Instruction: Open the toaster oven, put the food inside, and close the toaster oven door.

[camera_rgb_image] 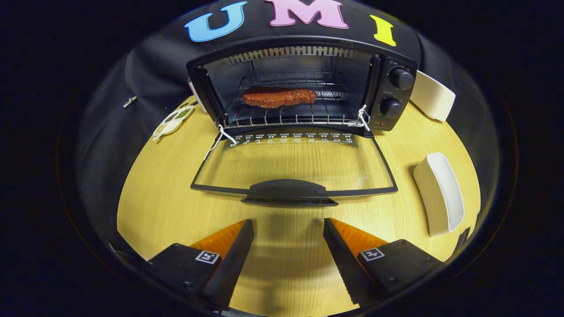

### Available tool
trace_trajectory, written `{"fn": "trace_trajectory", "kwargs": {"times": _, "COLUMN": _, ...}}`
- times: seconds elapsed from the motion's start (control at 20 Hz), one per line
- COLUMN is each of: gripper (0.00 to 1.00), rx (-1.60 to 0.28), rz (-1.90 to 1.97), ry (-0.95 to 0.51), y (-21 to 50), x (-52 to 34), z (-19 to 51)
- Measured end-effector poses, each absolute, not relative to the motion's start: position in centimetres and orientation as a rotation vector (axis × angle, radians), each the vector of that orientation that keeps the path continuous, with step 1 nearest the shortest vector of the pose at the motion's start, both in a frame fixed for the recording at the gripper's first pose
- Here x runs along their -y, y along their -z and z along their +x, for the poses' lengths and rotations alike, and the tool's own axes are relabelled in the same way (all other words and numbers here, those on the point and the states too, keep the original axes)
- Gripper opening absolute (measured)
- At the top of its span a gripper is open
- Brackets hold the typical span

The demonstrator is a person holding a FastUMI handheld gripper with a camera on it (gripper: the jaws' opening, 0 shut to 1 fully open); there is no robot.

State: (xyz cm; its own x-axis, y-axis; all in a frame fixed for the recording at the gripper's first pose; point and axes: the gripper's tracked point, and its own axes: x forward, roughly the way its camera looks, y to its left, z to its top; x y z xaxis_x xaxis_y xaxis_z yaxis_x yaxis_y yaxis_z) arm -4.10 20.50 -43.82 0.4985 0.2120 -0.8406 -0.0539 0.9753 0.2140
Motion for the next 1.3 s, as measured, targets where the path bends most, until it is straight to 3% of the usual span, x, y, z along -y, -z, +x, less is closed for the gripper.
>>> {"fn": "trace_trajectory", "kwargs": {"times": 0.8, "gripper": 0.99, "rx": -1.019, "rz": 0.130, "ry": -0.048, "y": 45.4, "x": -20.7, "z": -2.7}}
{"fn": "trace_trajectory", "kwargs": {"times": 1.3, "gripper": 0.98, "rx": -1.033, "rz": 0.134, "ry": -0.057, "y": 45.1, "x": -20.9, "z": -2.5}}
